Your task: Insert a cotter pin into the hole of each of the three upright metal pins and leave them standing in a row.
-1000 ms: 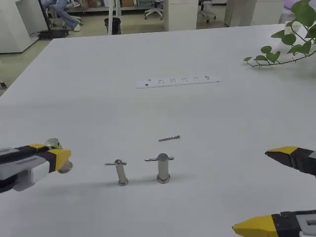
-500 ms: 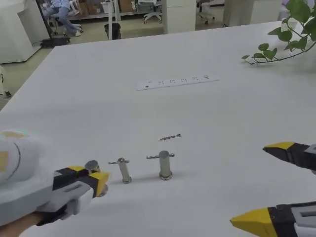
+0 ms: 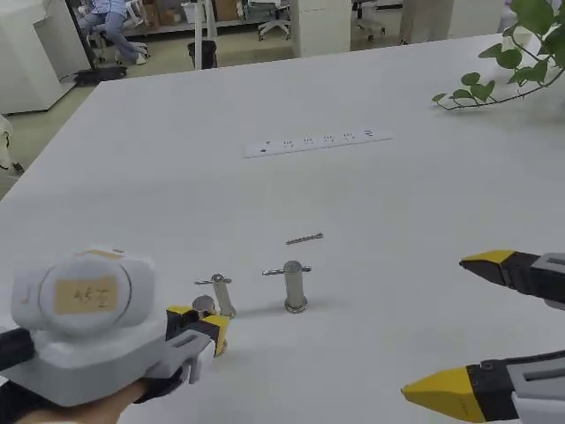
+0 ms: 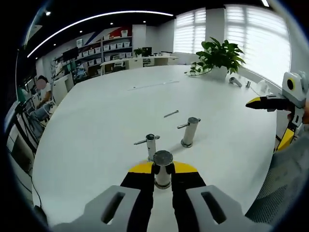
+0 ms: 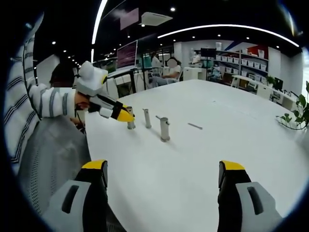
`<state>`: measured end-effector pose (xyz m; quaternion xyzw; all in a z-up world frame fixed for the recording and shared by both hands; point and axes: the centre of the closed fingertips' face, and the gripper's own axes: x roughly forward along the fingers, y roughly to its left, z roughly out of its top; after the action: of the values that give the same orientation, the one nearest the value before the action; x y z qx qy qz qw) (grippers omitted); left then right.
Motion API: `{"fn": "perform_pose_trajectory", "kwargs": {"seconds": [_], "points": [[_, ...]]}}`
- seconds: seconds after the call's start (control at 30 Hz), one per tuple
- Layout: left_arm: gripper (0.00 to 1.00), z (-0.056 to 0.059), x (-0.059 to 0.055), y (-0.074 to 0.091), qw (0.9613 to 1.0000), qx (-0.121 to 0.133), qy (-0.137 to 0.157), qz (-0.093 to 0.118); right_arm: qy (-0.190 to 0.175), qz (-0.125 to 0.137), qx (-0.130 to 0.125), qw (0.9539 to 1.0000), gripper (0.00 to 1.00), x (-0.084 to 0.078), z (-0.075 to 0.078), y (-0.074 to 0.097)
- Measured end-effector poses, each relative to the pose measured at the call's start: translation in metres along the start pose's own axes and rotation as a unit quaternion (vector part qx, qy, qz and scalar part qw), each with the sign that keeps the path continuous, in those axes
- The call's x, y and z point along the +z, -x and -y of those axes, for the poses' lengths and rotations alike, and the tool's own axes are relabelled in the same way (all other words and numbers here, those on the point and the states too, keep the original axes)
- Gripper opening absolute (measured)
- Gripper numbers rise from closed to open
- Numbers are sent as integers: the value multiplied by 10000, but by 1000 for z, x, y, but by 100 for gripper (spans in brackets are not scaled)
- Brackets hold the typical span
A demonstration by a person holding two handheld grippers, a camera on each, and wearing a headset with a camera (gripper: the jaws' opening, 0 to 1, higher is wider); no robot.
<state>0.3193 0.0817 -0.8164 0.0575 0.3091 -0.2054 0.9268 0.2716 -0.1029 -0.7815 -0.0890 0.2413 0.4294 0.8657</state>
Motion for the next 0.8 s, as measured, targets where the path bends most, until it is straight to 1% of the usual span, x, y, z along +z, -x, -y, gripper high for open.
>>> {"fn": "perform_pose_trajectory", "kwargs": {"seconds": [0.13,0.27,0.57,0.63,0.67,0.73,0.8], "points": [[11,-1,0,-3,10000,45,58,21,16,-43,47,10000,96,-2,-2,-3],[11,-2,-1,-6,9999,112,53,14,16,-82,68,9999,96,-4,-3,-5],[11,-2,-5,-12,9996,186,215,33,-19,-116,93,9999,96,-5,-4,-7],[11,0,-7,-14,9998,172,94,32,-54,-98,107,9999,95,-4,-4,-7],[11,0,-8,-14,9998,159,81,6,-67,-92,116,9999,95,-4,-5,-7],[11,1,-9,-15,9998,133,153,-2,-71,-98,128,9998,95,-4,-5,-8],[11,2,-10,-14,9998,128,123,19,-113,-80,154,9998,95,-4,-6,-9]]}}
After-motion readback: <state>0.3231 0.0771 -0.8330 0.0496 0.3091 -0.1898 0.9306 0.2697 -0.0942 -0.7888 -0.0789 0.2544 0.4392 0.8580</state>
